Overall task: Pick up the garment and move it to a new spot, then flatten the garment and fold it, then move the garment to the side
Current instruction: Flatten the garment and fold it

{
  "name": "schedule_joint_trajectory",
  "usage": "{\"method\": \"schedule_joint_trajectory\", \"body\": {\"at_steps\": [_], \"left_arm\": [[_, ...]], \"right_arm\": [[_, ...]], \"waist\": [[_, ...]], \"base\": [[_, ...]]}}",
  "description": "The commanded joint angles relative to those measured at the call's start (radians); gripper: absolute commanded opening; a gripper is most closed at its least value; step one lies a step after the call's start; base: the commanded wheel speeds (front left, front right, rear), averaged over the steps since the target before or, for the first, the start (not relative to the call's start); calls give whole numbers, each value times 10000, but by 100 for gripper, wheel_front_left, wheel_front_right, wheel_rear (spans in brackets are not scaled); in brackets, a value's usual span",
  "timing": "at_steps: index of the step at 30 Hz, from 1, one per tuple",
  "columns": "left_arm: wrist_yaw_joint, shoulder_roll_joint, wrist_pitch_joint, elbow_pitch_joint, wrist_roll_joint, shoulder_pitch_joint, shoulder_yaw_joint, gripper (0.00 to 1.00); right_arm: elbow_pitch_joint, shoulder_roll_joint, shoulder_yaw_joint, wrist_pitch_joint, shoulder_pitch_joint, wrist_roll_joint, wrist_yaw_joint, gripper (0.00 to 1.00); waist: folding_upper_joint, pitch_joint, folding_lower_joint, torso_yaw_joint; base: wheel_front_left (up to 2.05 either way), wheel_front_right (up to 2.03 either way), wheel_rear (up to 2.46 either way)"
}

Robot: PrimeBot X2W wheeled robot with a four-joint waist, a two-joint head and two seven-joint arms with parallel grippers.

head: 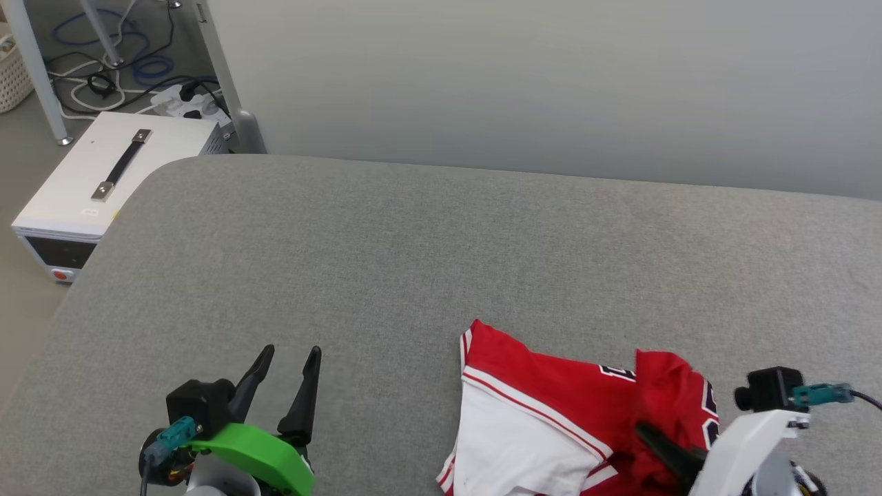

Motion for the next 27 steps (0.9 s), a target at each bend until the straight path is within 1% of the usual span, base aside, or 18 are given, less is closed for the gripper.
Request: {"method": "schedule_joint_trajectory", "body": {"at_steps": [1,3,4,8,13,17,18,25,26,27], "left_arm": [[-66,7,-58,-10,-51,121,57,100],[-78,-1,-58,-25,-42,74,108,100],[-86,-2,-58,-23,-29,53,113,100],[-117,-33,-58,-9,-10,-37,161,100],[-155,-89,-59,37,30,-106,223,100],[-206,-171,-59,101,93,-166,181,100],[-222,-235,-59,129,103,-188,171,100],[-278,-384,-59,200,175,-244,178,100],[-284,-396,-59,212,182,-249,184,100],[-290,-406,-59,223,187,-253,200,100]], "right_arm": [[-114,375,132,134,-166,-152,-6,0],[-122,904,205,215,-323,-297,-6,0],[-106,1064,261,241,-398,-379,-6,0],[140,1475,587,250,-687,-663,-6,0],[854,1609,880,-100,-1090,-1086,-6,0],[1566,1622,1221,-575,-1395,-1158,-6,0],[1919,1623,1361,-801,-1524,-1112,-6,0],[2969,1625,1778,-1427,-2018,-1050,-6,0],[3083,1625,1821,-1502,-2071,-1044,-6,5],[3200,1626,1892,-1593,-2147,-1036,-6,72]], "waist": [[0,83,0,156],[0,148,0,265],[0,174,0,323],[0,291,0,553],[0,414,0,808],[0,461,0,1012],[0,477,0,1091],[0,580,0,1283],[0,588,0,1302],[0,604,0,1318]], "base": [[0,0,0],[0,0,0],[0,0,0],[0,0,0],[0,0,0],[0,0,0],[0,0,0],[0,0,0],[0,0,0],[0,0,0]]}}
